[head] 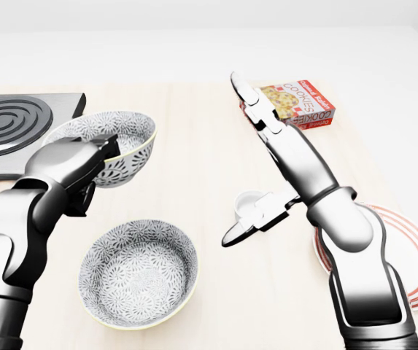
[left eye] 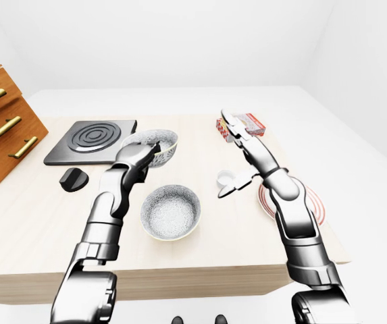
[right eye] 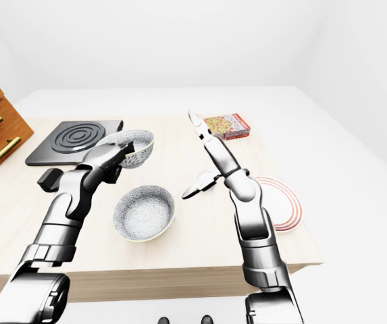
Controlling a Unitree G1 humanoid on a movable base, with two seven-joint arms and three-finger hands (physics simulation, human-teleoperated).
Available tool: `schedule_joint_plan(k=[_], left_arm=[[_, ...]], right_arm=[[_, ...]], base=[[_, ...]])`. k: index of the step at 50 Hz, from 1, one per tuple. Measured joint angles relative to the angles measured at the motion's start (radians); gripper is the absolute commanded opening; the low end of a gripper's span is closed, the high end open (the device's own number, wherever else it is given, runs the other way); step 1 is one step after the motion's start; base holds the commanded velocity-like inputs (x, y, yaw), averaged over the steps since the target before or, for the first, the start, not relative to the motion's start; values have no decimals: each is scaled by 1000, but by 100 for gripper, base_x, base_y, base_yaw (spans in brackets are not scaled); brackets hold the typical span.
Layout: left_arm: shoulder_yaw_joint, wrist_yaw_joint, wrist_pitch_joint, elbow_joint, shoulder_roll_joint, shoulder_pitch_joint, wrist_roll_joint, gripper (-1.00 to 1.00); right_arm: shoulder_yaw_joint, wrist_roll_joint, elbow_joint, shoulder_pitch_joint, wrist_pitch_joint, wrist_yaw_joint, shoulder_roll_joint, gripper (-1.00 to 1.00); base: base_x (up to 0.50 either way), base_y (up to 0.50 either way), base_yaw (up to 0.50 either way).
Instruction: Pick the akita bowl from table center and place it on the plate.
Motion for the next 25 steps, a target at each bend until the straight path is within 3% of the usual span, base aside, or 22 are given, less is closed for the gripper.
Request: schedule_joint_plan(k=[10, 25], left_arm=[[0, -61, -19, -107, -24, 35, 19, -100], [-17, -169, -42, -307, -79, 116, 43, -100]], right_arm=[[12, -128, 124, -143, 0, 125, 1, 100], [21, -207, 306, -282, 0, 172, 18, 100]], base=[[0, 0, 0], [0, 0, 0]])
